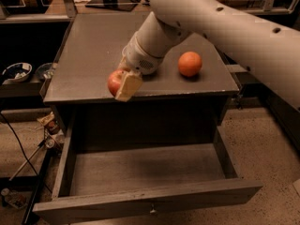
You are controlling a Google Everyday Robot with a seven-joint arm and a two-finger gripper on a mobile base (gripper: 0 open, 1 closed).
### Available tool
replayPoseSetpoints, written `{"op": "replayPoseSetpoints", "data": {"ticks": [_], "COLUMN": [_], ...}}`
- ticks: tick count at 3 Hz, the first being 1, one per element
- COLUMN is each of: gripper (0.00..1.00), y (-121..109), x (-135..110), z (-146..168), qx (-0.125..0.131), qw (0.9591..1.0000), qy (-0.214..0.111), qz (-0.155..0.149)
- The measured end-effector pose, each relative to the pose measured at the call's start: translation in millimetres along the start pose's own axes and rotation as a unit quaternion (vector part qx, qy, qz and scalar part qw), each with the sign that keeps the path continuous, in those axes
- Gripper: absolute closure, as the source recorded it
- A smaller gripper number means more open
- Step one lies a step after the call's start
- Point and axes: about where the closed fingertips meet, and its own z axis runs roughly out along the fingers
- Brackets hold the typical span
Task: Pick apple from top drawer and place on counter
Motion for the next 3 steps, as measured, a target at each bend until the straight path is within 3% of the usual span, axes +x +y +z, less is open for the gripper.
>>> {"op": "replayPoseSetpoints", "data": {"ticks": [1,2,3], "gripper": [1.00,1.00,1.00], "y": [-26.0,-29.1,-47.5], "x": [-34.2,-32.8,-37.5], "z": [13.9,15.7,24.7], "qx": [0.000,-0.002,-0.008], "qw": [0.9989,0.9992,0.9989], "qy": [-0.029,-0.026,-0.023], "qz": [-0.037,-0.032,-0.040]}}
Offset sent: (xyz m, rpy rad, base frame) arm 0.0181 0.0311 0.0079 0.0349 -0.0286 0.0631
